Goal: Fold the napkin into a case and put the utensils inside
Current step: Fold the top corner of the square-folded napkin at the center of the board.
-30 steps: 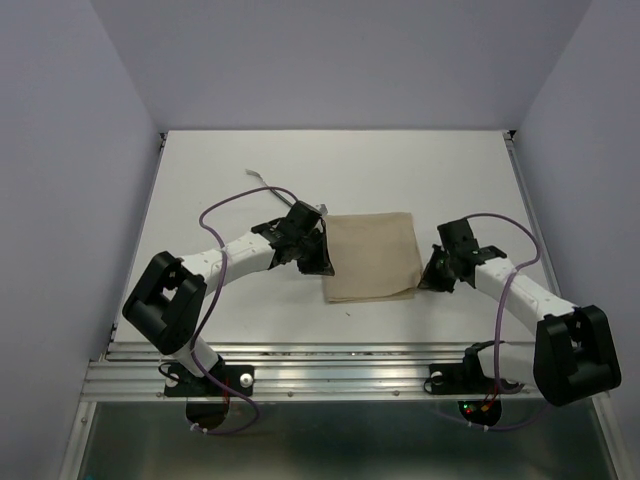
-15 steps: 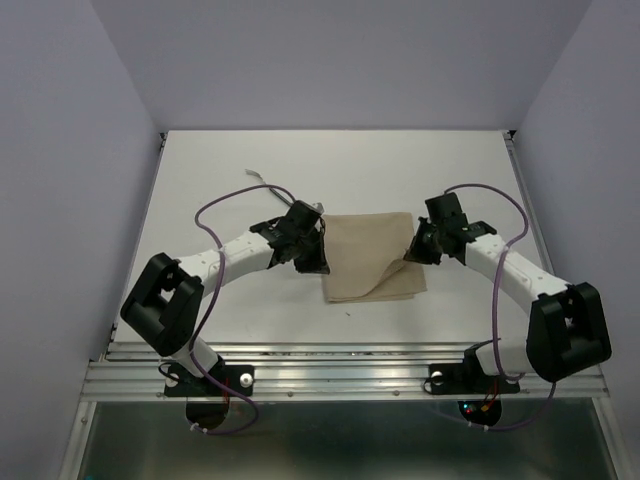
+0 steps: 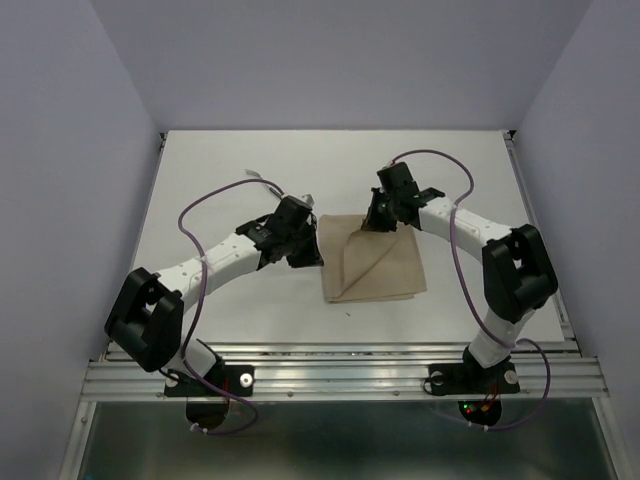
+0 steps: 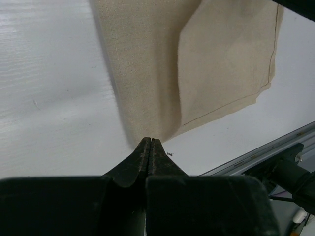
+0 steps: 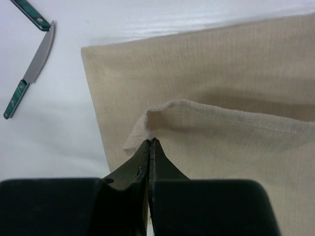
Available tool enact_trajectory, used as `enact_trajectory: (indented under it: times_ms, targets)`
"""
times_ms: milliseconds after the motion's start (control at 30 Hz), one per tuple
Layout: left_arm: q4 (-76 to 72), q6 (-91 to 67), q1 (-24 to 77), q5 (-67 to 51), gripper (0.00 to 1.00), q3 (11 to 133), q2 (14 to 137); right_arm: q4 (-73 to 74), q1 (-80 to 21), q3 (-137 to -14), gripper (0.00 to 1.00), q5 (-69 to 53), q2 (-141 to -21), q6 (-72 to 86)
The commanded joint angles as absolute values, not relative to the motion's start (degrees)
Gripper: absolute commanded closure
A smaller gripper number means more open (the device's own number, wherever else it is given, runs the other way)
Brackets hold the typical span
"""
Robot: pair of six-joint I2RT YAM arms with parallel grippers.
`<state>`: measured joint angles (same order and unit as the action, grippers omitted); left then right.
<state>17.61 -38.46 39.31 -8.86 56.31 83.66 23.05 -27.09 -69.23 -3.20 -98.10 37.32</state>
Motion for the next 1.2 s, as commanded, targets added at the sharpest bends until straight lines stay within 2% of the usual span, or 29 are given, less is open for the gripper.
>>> enact_trajectory:
  times_ms: [0, 333, 1167]
  targets:
    - [18.3, -39.1, 38.8, -7.4, 0.93, 55.8, 80.6, 19.8, -27.9, -75.8, 0.99, -1.6, -102.6, 35.8]
    - [18.5, -39.5, 38.7, -7.4, 0.93, 55.5, 79.9, 19.6, -28.5, -81.5, 0.99, -2.8, -109.2, 35.0]
    - [18.1, -39.2, 38.7, -7.8, 0.93, 55.6, 80.9, 21.3, -30.6, -87.6, 0.99, -4.9, -116.5, 32.8]
